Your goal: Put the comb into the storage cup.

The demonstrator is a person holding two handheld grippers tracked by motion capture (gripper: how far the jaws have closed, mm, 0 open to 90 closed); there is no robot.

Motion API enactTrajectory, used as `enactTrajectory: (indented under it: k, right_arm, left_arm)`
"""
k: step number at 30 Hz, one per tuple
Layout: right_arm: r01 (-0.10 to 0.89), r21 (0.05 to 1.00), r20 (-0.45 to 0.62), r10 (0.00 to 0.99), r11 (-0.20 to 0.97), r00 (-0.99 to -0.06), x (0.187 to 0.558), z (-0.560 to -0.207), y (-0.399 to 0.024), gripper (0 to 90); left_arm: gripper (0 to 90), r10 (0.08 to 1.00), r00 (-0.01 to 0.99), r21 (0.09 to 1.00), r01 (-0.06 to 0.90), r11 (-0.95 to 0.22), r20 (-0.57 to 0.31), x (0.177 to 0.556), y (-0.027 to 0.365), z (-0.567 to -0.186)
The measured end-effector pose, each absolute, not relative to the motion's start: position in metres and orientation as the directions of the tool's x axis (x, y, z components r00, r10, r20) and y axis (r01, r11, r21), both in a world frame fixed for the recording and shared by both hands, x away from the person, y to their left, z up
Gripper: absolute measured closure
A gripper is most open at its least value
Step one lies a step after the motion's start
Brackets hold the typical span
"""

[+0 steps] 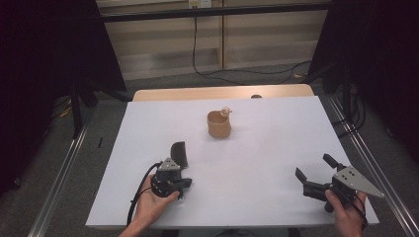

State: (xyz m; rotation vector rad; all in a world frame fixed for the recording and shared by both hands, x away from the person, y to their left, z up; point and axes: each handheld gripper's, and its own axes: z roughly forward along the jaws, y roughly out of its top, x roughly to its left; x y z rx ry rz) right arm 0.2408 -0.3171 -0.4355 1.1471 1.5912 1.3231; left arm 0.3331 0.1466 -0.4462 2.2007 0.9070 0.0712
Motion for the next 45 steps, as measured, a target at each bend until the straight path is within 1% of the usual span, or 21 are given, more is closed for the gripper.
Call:
enactTrajectory:
  k: [45]
  right_arm:
    - [0.164, 0.985, -0.003, 0.950, 0.057, -0.313, 0.240, -0.435, -0.317, 0.0]
  left_arm:
    - [90.0, 0.625, 0.744, 0.623, 0.609, -0.491, -0.235, 0.325, 0.158, -0.442]
